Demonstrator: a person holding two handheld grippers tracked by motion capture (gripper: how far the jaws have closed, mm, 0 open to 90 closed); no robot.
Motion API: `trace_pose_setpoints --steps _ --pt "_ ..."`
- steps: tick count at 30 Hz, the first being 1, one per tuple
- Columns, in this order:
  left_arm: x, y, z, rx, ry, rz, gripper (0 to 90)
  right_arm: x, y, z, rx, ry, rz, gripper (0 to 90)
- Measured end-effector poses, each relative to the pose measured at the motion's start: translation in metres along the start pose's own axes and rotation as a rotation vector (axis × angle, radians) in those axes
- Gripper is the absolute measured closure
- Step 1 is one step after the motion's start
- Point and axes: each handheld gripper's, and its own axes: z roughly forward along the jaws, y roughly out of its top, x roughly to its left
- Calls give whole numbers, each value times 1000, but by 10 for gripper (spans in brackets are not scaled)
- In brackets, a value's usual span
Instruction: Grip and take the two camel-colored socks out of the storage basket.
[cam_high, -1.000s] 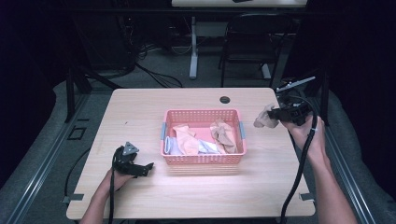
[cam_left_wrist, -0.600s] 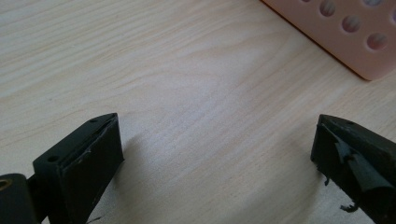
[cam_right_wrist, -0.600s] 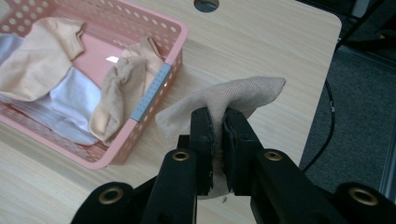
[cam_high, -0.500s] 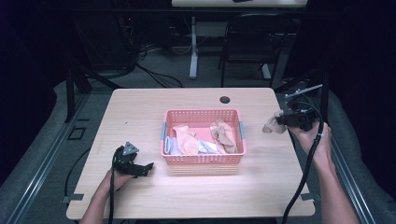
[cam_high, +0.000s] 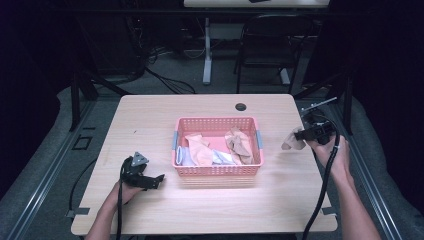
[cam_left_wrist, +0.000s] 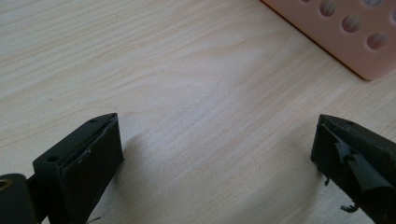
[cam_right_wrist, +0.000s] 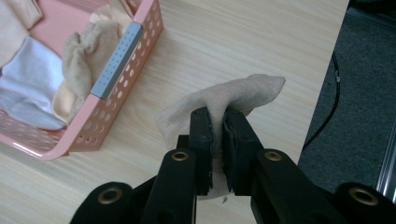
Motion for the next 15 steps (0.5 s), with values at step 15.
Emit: trace_pose_setpoints --steps 15 --pt "0 0 0 -1 0 -3 19 2 -7 48 150 14 -20 824"
